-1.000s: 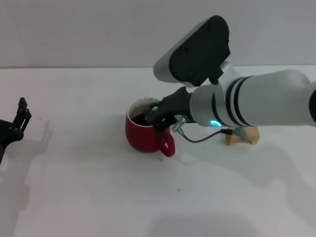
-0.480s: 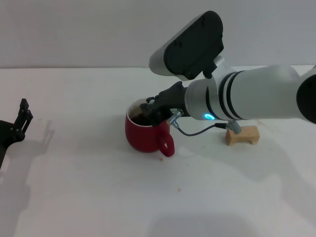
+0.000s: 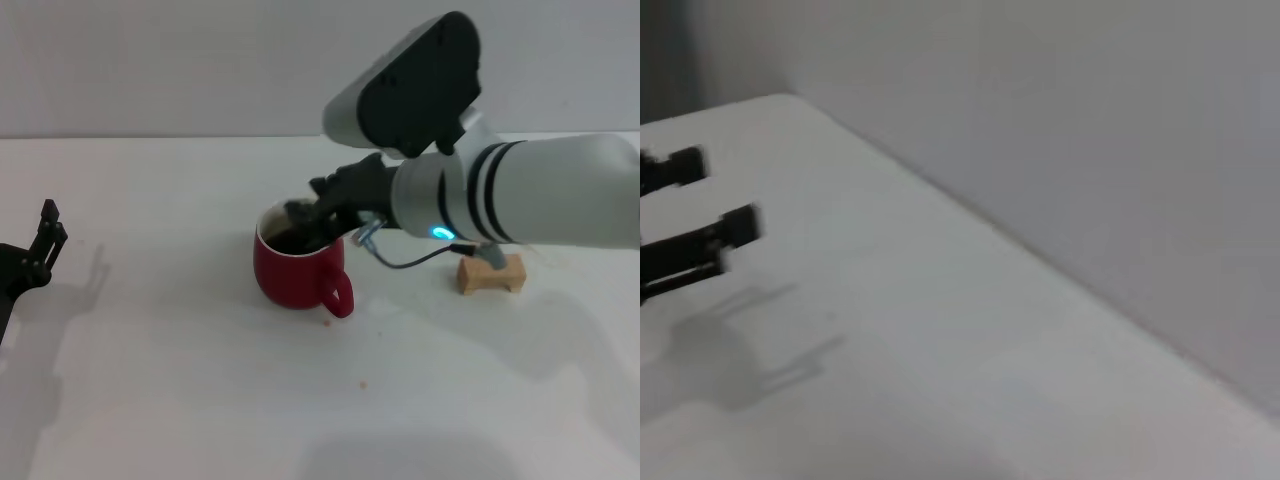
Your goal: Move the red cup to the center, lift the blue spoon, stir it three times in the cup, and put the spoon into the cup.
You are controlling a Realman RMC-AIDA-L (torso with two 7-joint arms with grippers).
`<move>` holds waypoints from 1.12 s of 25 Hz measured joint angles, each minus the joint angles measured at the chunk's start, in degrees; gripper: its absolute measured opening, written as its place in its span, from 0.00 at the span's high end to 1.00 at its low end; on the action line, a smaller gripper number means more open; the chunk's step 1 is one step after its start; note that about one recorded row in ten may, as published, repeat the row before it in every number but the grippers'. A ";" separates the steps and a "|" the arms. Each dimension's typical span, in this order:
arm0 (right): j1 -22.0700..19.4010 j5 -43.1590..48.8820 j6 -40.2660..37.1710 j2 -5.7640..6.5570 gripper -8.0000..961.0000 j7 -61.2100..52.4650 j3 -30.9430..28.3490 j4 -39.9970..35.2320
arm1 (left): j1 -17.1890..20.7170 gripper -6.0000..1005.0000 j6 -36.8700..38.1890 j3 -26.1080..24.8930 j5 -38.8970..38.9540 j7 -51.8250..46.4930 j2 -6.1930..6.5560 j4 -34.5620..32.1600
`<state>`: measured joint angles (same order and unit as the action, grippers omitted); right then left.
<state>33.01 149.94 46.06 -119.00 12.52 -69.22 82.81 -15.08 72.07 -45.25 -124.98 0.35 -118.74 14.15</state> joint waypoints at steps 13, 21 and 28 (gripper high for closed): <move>-23.88 17.05 -44.92 0.03 0.63 0.72 2.84 4.06 | -0.04 0.19 -0.08 0.08 0.02 0.00 0.00 0.07; -36.87 14.39 -93.66 -0.32 0.63 1.00 3.48 -15.98 | 0.04 0.19 -0.05 -0.14 0.32 0.00 0.00 0.10; -37.16 -2.71 -112.46 -0.21 0.59 0.53 4.57 -33.71 | 0.45 0.19 0.06 -0.51 0.45 -0.24 0.07 0.46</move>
<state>-4.16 147.23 -66.39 -119.21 13.04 -64.65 49.11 -14.63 72.12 -45.76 -124.53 0.11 -118.67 14.61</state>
